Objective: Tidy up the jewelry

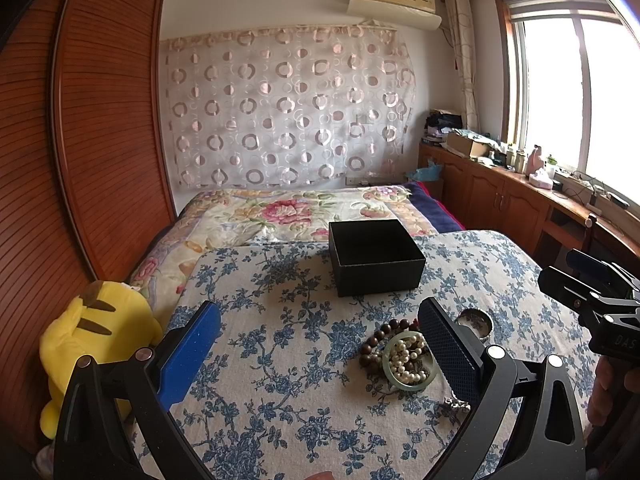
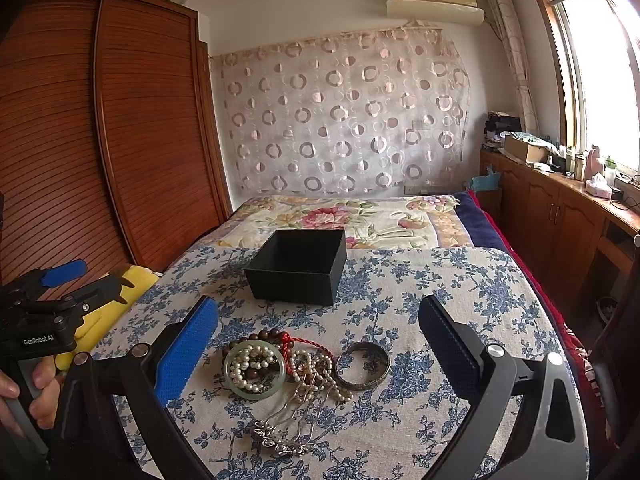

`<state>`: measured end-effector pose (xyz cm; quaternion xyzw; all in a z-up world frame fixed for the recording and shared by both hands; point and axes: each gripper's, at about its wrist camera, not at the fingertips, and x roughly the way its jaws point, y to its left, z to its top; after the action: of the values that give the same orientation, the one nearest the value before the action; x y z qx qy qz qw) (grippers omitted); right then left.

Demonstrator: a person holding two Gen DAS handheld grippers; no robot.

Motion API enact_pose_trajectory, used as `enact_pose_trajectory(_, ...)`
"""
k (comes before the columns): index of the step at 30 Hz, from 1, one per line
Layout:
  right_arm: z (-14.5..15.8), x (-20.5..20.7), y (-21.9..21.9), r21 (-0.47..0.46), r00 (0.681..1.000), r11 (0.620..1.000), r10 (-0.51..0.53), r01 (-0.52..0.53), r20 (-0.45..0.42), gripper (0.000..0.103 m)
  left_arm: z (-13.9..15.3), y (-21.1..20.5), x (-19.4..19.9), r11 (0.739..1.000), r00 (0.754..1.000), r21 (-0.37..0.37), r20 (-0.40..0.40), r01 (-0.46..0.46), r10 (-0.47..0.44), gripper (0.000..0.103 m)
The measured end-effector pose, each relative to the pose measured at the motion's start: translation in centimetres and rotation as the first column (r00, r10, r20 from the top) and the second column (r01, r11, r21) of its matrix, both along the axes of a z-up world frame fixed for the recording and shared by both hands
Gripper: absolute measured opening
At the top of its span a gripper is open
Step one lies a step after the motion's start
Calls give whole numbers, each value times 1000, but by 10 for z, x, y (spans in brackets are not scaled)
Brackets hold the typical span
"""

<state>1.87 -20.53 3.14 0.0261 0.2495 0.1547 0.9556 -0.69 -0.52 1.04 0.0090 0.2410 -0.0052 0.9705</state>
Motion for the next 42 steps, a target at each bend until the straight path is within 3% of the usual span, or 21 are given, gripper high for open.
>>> enact_pose_trajectory(27, 10, -3, 10, -2, 1000, 1000, 7, -7, 0, 101, -3, 3, 1, 1000, 1000, -4, -8, 2, -2, 96)
enact_pose_trajectory(36, -12, 7, 0, -24, 1000, 1000, 13, -13, -22, 101, -27, 8, 18, 1000, 998, -15, -61, 22, -23, 96)
enact_pose_trajectory(38, -23, 14, -7, -29, 999, 999, 18, -19, -39, 98, -36, 9, 24, 999, 996, -21, -84, 31, -32, 96)
enact_pose_trajectory(42, -39, 26, -14, -44, 996, 998, 35, -39, -85, 85, -52, 7, 33, 998, 990, -35, -129, 56, -60, 96)
